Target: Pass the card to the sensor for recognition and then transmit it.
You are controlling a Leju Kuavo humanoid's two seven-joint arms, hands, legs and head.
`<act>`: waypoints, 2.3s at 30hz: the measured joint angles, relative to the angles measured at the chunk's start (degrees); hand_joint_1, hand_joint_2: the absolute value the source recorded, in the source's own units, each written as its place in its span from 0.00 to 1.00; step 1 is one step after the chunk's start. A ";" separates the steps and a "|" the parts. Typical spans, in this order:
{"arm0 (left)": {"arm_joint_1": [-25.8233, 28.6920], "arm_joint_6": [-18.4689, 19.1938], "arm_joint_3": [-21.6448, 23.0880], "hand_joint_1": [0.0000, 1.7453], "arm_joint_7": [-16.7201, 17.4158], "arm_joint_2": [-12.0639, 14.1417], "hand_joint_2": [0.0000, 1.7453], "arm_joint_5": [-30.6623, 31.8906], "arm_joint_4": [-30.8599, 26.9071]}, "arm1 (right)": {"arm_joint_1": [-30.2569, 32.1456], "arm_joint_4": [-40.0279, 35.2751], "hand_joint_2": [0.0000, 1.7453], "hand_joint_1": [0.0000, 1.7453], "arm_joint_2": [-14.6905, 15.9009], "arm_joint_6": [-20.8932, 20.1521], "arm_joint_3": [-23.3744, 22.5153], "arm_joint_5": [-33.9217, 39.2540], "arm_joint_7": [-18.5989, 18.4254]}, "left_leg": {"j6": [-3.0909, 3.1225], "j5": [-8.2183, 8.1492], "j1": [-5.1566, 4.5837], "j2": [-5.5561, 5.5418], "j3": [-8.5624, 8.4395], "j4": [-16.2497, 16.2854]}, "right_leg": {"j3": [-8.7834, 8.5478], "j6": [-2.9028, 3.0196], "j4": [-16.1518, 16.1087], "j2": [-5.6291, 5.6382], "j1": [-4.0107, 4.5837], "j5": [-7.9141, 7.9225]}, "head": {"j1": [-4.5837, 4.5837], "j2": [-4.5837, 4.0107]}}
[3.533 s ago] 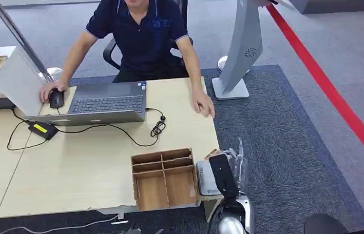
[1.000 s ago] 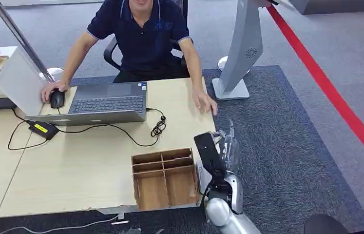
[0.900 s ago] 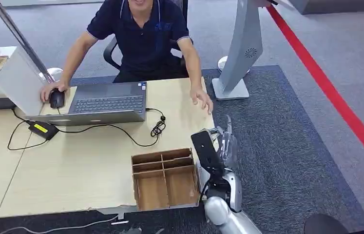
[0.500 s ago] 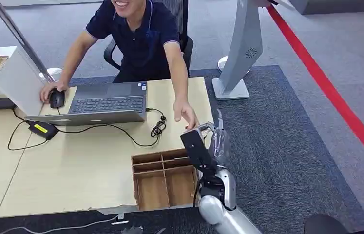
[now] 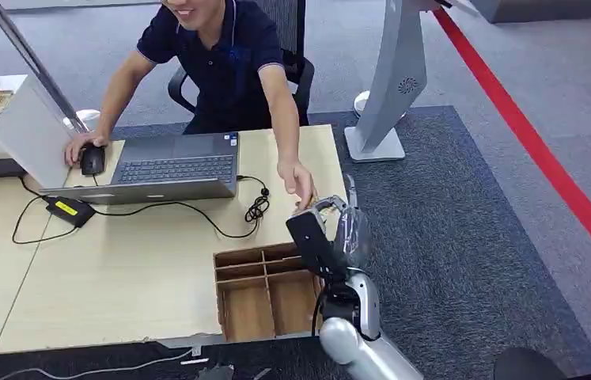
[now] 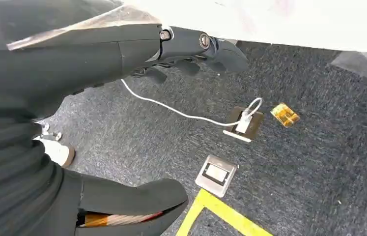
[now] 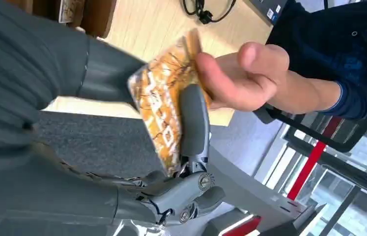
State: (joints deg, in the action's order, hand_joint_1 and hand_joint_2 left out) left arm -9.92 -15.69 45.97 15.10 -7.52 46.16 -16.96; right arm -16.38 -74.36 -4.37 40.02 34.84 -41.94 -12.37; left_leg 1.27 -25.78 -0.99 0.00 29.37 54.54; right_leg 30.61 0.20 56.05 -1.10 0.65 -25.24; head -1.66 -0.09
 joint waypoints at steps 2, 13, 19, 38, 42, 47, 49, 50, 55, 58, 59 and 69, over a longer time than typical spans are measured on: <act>-0.10 0.11 0.00 0.00 -0.02 0.00 1.00 0.04 -0.02 | 0.00 0.00 1.00 0.00 0.00 0.00 0.13 -0.46 -0.48 | 0.00 0.00 0.00 0.00 0.01 0.00 | 0.00 0.00 0.00 0.00 0.00 -0.01 | 0.00 0.00; -0.16 0.20 0.00 0.00 -0.13 -0.02 1.00 0.31 -0.02 | 0.21 -0.11 1.00 0.00 0.02 0.00 0.18 -1.22 -1.01 | 0.00 0.00 0.00 0.01 -0.01 0.00 | 0.00 -0.01 -0.01 0.00 0.00 0.00 | 0.00 0.00; -0.18 0.17 -0.02 0.00 -0.04 0.00 1.00 0.37 -0.02 | 1.02 -0.85 1.00 0.00 0.50 0.00 0.18 -1.01 -1.86 | 0.00 0.00 0.00 0.00 -0.01 0.00 | 0.01 0.00 -0.01 0.00 0.00 0.00 | 0.00 0.00; 0.38 -0.92 -0.09 0.00 1.25 0.13 1.00 -0.59 -0.46 | 9.51 -14.49 1.00 0.00 4.63 -0.50 0.88 -6.99 -5.68 | 0.01 -0.02 0.00 -0.01 0.02 0.00 | 0.01 -0.02 -0.02 0.00 0.00 -0.02 | 0.00 0.00; 0.66 -1.57 -0.11 0.00 1.20 0.20 1.00 -1.05 -0.46 | 11.19 -17.49 1.00 0.00 6.23 -1.47 1.42 -9.29 -8.05 | 0.01 -0.03 -0.01 -0.01 0.02 0.00 | 0.01 -0.02 -0.02 0.01 -0.01 -0.02 | -0.02 0.00; 0.96 -2.40 -0.22 0.00 1.09 0.48 1.00 -1.22 -0.48 | 11.93 -20.83 1.00 0.00 8.02 -4.66 2.30 -10.10 -10.36 | 0.01 -0.02 -0.01 -0.01 0.00 0.00 | 0.01 -0.02 -0.03 0.01 -0.01 -0.01 | 0.00 0.00; 0.99 -2.45 -0.39 0.00 1.09 0.52 1.00 -1.35 -0.48 | 12.11 -22.01 1.00 0.00 8.58 -4.89 2.52 -10.21 -10.58 | 0.02 -0.02 -0.01 -0.01 0.00 0.00 | 0.00 -0.02 -0.03 0.01 -0.01 -0.01 | 0.00 0.00; 1.01 -2.45 -0.44 0.00 1.09 0.52 1.00 -1.40 -0.48 | 12.12 -22.51 1.00 0.00 8.83 -4.92 2.65 -10.21 -10.60 | 0.02 -0.02 -0.01 -0.01 0.00 0.00 | 0.00 -0.02 -0.03 0.01 -0.01 -0.01 | 0.00 0.00; 1.04 -2.38 -0.59 0.00 1.09 0.59 1.00 -1.40 -0.48 | 12.45 -24.09 1.00 0.00 9.79 -5.62 2.82 -10.25 -10.78 | 0.02 -0.02 -0.01 -0.01 0.00 0.00 | 0.00 -0.02 -0.03 0.01 -0.01 -0.01 | 0.00 0.00; 1.02 -2.14 -0.83 0.00 1.05 0.59 1.00 -1.31 -0.48 | 12.45 -24.26 1.00 0.00 10.10 -6.63 3.28 -10.62 -11.17 | 0.02 -0.02 -0.01 -0.01 0.01 0.00 | 0.00 -0.02 -0.02 0.01 -0.01 -0.01 | 0.00 0.00; 0.99 -1.92 -0.90 0.00 1.05 0.61 1.00 -1.20 -0.48 | 12.43 -24.26 1.00 0.00 10.16 -7.11 3.46 -11.15 -11.28 | 0.02 -0.02 -0.01 -0.01 0.01 0.00 | 0.00 -0.02 -0.03 0.01 -0.01 -0.01 | 0.00 0.00; 0.68 -0.17 -1.01 0.00 0.83 0.61 1.00 -1.16 -0.52 | 11.67 -23.30 1.00 0.00 10.78 -11.02 5.31 -14.91 -12.24 | 0.02 -0.02 -0.01 -0.01 0.01 0.00 | 0.00 -0.02 -0.02 0.00 -0.01 -0.01 | 0.00 0.00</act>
State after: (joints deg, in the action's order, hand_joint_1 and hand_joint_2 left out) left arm -9.24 -15.87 44.96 15.93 -6.91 45.00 -17.49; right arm -4.71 -97.66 6.40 29.00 40.15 -56.85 -24.61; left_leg 1.28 -25.79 -1.00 -0.01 29.38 54.55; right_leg 30.60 0.18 56.03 -1.10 0.64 -25.25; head -1.66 -0.09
